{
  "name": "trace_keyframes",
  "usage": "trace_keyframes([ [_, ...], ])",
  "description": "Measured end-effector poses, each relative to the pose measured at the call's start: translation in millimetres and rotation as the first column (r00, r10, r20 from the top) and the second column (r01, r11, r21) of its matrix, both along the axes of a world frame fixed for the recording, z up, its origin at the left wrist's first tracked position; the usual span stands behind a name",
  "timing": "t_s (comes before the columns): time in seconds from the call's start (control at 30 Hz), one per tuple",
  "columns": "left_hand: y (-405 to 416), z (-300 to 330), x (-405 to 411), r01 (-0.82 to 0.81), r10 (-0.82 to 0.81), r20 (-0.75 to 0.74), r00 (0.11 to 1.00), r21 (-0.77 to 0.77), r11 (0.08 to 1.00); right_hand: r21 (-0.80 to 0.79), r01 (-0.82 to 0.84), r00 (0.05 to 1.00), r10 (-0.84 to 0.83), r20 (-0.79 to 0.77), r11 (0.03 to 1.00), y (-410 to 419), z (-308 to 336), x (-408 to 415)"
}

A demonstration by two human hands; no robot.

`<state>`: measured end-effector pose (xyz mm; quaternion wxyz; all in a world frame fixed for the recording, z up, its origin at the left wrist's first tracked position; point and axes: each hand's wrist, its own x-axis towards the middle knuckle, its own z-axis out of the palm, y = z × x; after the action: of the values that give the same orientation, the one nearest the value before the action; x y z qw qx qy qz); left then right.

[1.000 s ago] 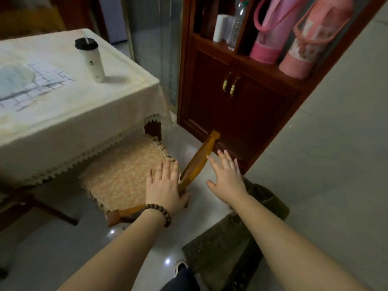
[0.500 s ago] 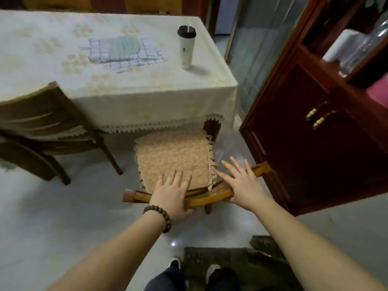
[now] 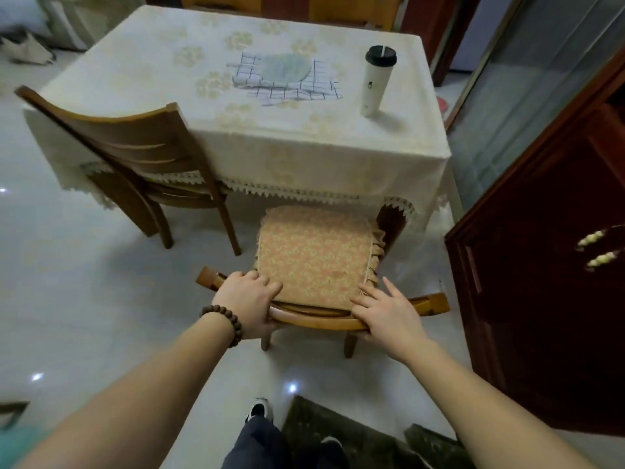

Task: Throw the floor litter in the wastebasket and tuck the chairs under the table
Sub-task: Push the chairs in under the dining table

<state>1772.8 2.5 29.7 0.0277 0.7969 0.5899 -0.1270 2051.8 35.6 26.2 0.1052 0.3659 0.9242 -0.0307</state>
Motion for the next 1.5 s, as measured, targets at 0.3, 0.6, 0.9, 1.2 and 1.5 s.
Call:
trace_keyframes([
  [0.3,15.6,2.7,-10.9,0.024,-0.024,0.011,1.000,0.023,0.999,0.009,-0.012,0.999,0.012,-0.047,1.000,21.9,9.4,-8.2],
  [0.6,82.0,2.2,-69.8,0.109,-0.109,-0.003,0.994,0.067,0.992,0.011,0.060,0.998,-0.059,-0.030,0.998,70.9,19.8,-69.5],
  [0.9,179.8,7.0,-140.5,0.205,-0.207,0.003,0.978,0.088,0.975,-0.012,0.143,0.990,-0.143,0.008,0.990,146.4,23.4,-139.8],
  [1.2,242.6,0.8,-168.8,0.154,-0.158,0.030,0.987,0.119,0.981,-0.014,0.087,0.995,-0.086,0.051,0.996,227.8,36.6,-170.5],
  [1.5,292.3,0.2,-137.4,0.052,-0.055,0.019,0.998,0.105,0.993,-0.076,-0.038,0.997,0.043,0.071,0.996,310.5,37.8,-144.1],
])
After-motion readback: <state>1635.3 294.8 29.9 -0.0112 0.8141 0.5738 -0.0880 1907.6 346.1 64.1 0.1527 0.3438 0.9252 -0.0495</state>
